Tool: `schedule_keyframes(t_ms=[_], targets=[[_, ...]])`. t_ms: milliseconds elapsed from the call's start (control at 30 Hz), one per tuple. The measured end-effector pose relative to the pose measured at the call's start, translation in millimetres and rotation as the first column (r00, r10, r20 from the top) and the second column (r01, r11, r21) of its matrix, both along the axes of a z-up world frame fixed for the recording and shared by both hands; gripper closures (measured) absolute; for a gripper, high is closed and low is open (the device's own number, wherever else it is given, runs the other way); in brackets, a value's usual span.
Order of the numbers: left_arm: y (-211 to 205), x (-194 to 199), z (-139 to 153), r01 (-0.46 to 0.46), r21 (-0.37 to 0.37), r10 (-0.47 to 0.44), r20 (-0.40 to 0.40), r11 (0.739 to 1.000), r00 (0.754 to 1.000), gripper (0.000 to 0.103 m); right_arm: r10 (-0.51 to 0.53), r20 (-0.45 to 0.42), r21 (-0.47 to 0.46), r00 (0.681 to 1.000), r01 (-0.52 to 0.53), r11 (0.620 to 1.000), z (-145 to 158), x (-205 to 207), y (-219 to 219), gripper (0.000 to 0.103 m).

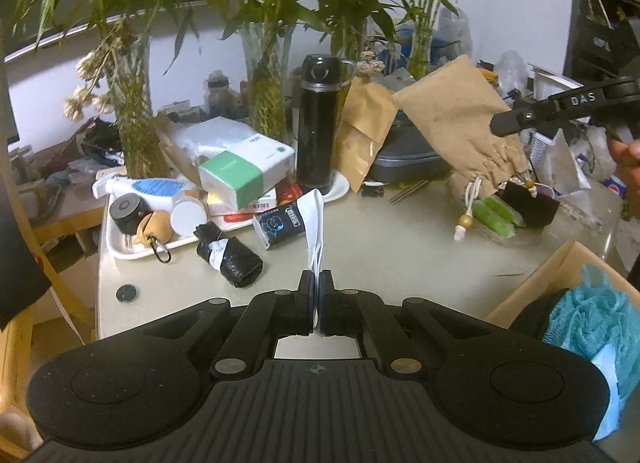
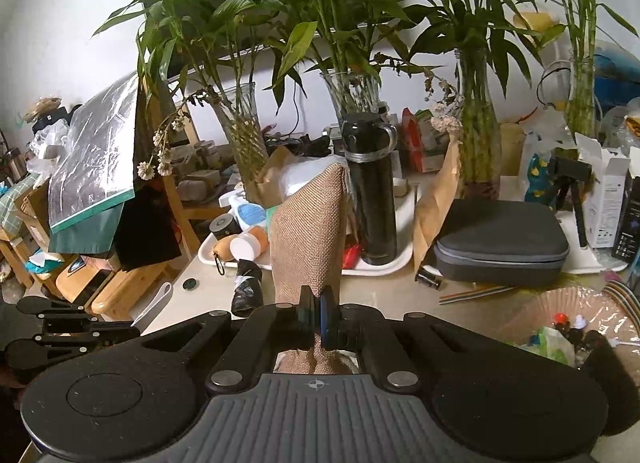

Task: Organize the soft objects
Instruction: 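Carry the tan bag and white strip over the box with both grippers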

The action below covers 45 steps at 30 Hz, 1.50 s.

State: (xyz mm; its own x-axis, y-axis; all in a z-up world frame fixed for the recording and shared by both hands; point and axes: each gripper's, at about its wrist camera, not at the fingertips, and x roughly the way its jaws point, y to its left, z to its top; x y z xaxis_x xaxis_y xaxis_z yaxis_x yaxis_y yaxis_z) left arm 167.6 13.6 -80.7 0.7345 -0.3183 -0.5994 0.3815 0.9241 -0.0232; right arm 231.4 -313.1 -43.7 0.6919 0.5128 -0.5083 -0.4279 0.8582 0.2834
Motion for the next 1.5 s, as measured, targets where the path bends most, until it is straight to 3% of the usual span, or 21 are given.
schedule_keyframes(t_ms=[333, 467, 733, 933, 1000, 1033, 1067, 1100, 1300, 1500], targets=[[2.5, -31.6, 36.9, -0.067, -0.067, 0.069, 0.019, 0.995, 0.997, 0.1, 0.062, 0.035, 0.147, 0.997, -0.067, 0.987, 30.0, -36.2, -10.3, 0.098], [-4.2, -54.9, 50.4, -0.056, -0.057, 0.057, 0.024, 0.997, 0.998, 0.1, 0.077, 0.037, 0.13, 0.996, -0.082, 0.988, 47.7, -65.0, -11.1, 0.098], [-13.4, -93.4, 50.4, -0.016, -0.064, 0.017, 0.012, 0.998, 1.0, 0.1, 0.077, 0.01, 0.116, 0.997, -0.078, 0.99, 60.9, -115.1, -28.2, 0.098], [-14.4, -103.6, 36.0, 0.01, -0.098, -0.017, -0.071, 0.995, 0.997, 0.098, 0.085, -0.038, 0.114, 0.996, -0.08, 0.99, 58.5, -136.2, -32.6, 0.098], [-12.7, -105.7, 31.8, 0.02, -0.117, -0.031, -0.095, 0.993, 0.995, 0.08, 0.081, -0.044, 0.108, 0.996, -0.076, 0.991, 57.2, -141.8, -30.9, 0.098], [-11.8, -107.4, 31.0, 0.021, -0.119, -0.032, -0.096, 0.993, 0.995, 0.058, 0.082, -0.051, 0.111, 0.995, -0.076, 0.991, 56.5, -143.7, -29.8, 0.098], [-10.6, -110.3, 31.8, 0.02, -0.115, -0.029, -0.082, 0.993, 0.996, 0.042, 0.086, -0.056, 0.116, 0.995, -0.079, 0.99, 55.4, -145.2, -28.9, 0.098], [-8.7, -114.7, 33.7, 0.016, -0.11, -0.022, -0.049, 0.994, 0.999, 0.037, 0.093, -0.063, 0.123, 0.994, -0.084, 0.989, 54.3, -146.4, -27.4, 0.098], [0.3, -130.6, 44.3, -0.074, -0.064, 0.077, 0.058, 0.995, 0.995, 0.035, 0.125, -0.109, 0.14, 0.986, -0.109, 0.984, 46.0, -151.4, -14.7, 0.098], [8.8, -141.1, 46.3, -0.139, -0.065, 0.143, 0.063, 0.988, 0.988, 0.035, 0.159, -0.152, 0.132, 0.976, -0.139, 0.981, 35.4, -153.2, 7.9, 0.098]])
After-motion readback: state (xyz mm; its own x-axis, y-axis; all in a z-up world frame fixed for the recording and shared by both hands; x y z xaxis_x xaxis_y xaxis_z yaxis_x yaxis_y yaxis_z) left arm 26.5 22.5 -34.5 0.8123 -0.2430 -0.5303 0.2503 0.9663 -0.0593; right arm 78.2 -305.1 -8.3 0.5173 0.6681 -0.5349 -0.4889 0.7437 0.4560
